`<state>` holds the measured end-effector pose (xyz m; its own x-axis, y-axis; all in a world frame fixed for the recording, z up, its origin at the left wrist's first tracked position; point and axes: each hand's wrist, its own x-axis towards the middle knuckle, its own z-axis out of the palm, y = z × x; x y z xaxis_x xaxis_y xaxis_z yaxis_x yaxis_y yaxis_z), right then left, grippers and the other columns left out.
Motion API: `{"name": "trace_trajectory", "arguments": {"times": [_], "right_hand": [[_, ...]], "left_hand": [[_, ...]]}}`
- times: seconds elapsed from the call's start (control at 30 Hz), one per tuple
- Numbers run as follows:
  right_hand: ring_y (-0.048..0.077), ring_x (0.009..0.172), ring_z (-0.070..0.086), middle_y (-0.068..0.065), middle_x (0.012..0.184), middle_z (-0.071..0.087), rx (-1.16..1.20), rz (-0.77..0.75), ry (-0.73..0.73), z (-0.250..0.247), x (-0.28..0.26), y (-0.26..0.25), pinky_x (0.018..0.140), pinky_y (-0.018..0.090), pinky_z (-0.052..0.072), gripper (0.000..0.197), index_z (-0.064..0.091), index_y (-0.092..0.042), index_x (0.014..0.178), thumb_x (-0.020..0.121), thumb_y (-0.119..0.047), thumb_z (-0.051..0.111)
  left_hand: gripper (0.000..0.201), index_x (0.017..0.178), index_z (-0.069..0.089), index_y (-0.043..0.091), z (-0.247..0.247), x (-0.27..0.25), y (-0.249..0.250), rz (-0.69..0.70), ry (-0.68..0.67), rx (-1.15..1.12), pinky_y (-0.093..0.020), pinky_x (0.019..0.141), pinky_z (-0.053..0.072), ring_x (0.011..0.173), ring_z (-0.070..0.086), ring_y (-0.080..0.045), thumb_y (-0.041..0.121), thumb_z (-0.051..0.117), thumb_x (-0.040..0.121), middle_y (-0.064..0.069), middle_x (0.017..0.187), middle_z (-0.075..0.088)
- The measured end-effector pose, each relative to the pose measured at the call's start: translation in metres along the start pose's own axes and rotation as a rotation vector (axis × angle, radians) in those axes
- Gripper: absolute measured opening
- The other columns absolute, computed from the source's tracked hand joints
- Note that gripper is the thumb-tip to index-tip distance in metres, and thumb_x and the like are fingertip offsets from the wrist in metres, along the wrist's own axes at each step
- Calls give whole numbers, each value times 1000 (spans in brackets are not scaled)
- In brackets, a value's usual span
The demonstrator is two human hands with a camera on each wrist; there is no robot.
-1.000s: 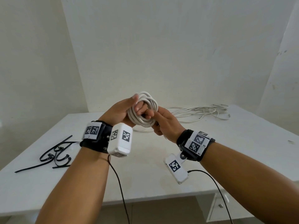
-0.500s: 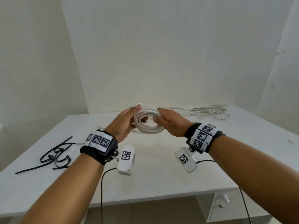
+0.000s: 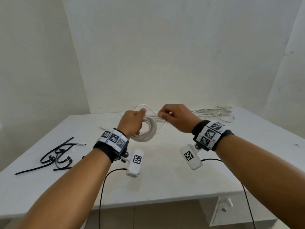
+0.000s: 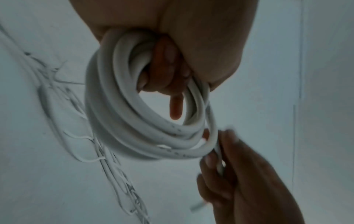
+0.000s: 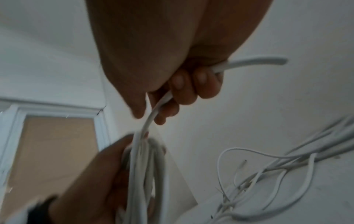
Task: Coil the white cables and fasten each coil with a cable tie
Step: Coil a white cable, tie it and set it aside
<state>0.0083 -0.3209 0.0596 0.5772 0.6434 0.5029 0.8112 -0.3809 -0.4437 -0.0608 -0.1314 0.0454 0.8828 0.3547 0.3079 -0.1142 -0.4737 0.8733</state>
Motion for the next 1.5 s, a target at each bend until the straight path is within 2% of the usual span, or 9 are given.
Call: {"name": "trace_trajectory", "arguments": {"times": [0.17, 0.33, 0.5, 0.67, 0.97, 1.13, 1.27, 1.4, 1.5], "right_hand": [[2, 47, 45, -20, 53, 57, 157, 50, 151, 0, -5, 1, 51, 11, 35, 17, 69, -21, 78, 94, -23, 66], [7, 55, 50, -17, 65, 64, 415, 177, 341, 36, -8, -1, 59, 29, 45, 15, 75, -18, 91, 96, -27, 64], [-1, 113, 51, -8, 127, 59, 313, 106, 262, 66, -13, -24, 96, 13, 37, 46, 49, -15, 142, 105, -40, 39], [1, 93, 60, -12, 104, 65, 495, 263, 224, 66, 1, -35, 79, 18, 42, 39, 46, -13, 132, 103, -39, 45], [10, 65, 50, -1, 81, 54, 243, 243, 66, 52, 5, -30, 50, 17, 37, 21, 39, -9, 105, 104, -30, 45], [16, 68, 50, 4, 86, 53, 3, 148, -106, 37, 4, -25, 57, 28, 36, 19, 33, -10, 102, 105, -26, 42], [30, 79, 59, 12, 94, 62, -202, 34, -297, 47, 6, -32, 71, 42, 48, 15, 36, -11, 104, 103, -24, 44], [28, 87, 64, 12, 103, 66, -270, 3, -395, 58, 20, -48, 79, 41, 54, 24, 58, -4, 114, 101, -17, 43], [25, 81, 61, 7, 95, 62, -226, -46, -334, 64, 27, -54, 72, 36, 47, 19, 54, -5, 110, 101, -21, 49]], "left_hand": [[49, 53, 59, 10, -1, 3, 0, -141, 137, -245, -30, 51, 42, 40, 40, -21, 36, 54, 94, -3, 45, 47], [39, 55, 54, 12, 5, 6, 12, -228, 275, -600, -25, 45, 34, 41, 33, -16, 27, 53, 91, 1, 45, 48], [36, 59, 58, 10, 21, 5, 15, -340, 402, -828, -26, 48, 38, 41, 35, -17, 29, 50, 89, 1, 47, 41], [34, 61, 56, 10, 30, -3, 19, -381, 443, -952, -23, 47, 35, 42, 36, -17, 27, 47, 90, 0, 49, 37], [46, 63, 54, 10, 35, -6, 15, -356, 332, -1003, -24, 47, 39, 38, 41, -16, 37, 45, 98, -1, 45, 39], [49, 82, 63, 10, -3, 3, -2, -317, -167, -793, -30, 59, 52, 52, 56, -24, 49, 40, 101, -7, 55, 55], [56, 105, 61, 9, -35, -3, 7, -268, -425, -287, -33, 63, 55, 59, 62, -30, 60, 42, 96, -19, 72, 66], [58, 88, 68, 8, -27, -12, 5, -86, -214, 87, -31, 61, 50, 56, 57, -21, 64, 56, 87, -8, 62, 64], [51, 79, 72, 10, -34, -15, -8, -43, 29, 16, -26, 51, 44, 44, 51, -17, 59, 60, 88, 4, 50, 58]]}}
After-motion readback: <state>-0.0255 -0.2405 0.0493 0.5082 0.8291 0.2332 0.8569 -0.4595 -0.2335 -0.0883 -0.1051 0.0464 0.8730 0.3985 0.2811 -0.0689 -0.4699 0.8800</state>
